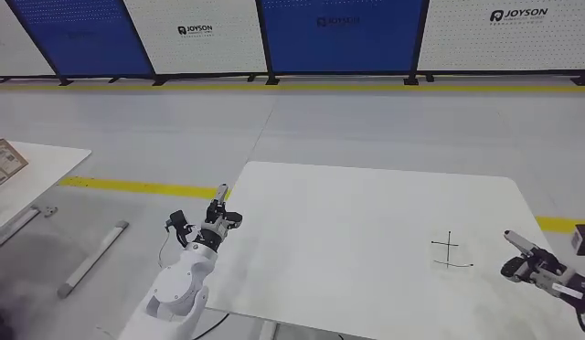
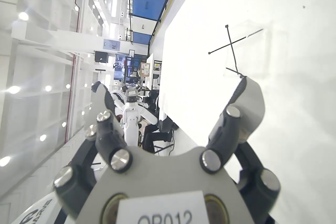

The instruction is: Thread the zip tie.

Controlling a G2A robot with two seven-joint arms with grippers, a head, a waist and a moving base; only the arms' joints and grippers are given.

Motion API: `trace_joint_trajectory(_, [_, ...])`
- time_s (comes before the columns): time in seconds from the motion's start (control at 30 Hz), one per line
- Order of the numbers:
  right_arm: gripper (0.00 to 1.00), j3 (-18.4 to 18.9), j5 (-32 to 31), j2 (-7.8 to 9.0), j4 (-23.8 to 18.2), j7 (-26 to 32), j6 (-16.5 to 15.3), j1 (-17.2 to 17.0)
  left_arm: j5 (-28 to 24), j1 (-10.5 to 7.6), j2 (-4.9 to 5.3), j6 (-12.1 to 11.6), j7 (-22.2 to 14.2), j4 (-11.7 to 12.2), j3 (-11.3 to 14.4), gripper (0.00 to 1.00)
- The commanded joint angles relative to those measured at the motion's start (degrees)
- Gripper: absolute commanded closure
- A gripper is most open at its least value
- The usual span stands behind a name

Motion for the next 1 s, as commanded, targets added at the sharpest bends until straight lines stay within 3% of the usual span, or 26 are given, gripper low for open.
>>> trace_joint_trajectory(0.0, [0.0, 0.0, 0.0, 0.0, 0.0, 0.0, 0.0, 0.0, 0.0, 0.0, 0.0, 0.0, 0.0, 0.0, 0.0, 0.0])
trace_joint_trajectory(0.2, [0.0, -0.7, -1.2, 0.23, 0.0, 2.2, 0.1, 0.4, 0.0, 0.0, 0.0, 0.0, 0.0, 0.0, 0.0, 0.0])
trace_joint_trajectory(0.37, [0.0, -1.5, -5.2, 1.74, 2.4, 12.3, 1.6, 5.7, 0.0, 0.0, 0.0, 0.0, 0.0, 0.0, 0.0, 0.0])
trace_joint_trajectory(0.5, [0.0, -4.6, -10.3, 2.58, 4.2, 16.3, 4.0, 9.9, 0.0, 0.0, 0.0, 0.0, 0.0, 0.0, 0.0, 0.0])
trace_joint_trajectory(0.63, [0.0, -10.1, -14.0, 3.45, 6.0, 16.7, 5.9, 13.5, 0.0, 0.0, 0.0, 0.0, 0.0, 0.0, 0.0, 0.0])
trace_joint_trajectory(0.67, [0.0, -10.5, -11.8, 3.56, 6.6, 16.7, 5.5, 14.1, 0.0, 0.0, 0.0, 0.0, 0.0, 0.0, 0.0, 0.0])
trace_joint_trajectory(0.97, [0.0, -10.5, -11.8, 3.56, 6.6, 16.7, 5.5, 14.1, 0.0, 0.0, 0.0, 0.0, 0.0, 0.0, 0.0, 0.0])
